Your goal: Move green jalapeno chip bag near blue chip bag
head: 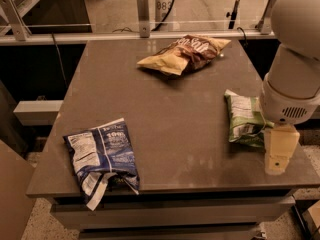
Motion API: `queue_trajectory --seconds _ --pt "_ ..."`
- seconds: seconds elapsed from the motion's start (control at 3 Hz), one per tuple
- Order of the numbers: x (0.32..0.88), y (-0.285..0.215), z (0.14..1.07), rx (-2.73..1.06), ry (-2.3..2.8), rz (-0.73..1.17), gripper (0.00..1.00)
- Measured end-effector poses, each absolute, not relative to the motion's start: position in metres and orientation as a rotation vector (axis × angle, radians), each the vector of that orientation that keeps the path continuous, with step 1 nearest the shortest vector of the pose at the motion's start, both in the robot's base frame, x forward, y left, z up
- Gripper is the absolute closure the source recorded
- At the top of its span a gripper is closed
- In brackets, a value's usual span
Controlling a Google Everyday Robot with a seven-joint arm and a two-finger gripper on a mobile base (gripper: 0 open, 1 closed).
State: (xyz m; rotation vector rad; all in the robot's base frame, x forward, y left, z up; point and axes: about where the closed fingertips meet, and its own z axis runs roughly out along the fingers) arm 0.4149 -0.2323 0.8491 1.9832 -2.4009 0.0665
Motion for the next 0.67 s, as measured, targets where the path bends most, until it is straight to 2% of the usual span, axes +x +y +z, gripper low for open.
queue_trajectory --seconds 0.67 --pt "0.423 -0.253 0.852 1.937 -2.425 0.144 0.64"
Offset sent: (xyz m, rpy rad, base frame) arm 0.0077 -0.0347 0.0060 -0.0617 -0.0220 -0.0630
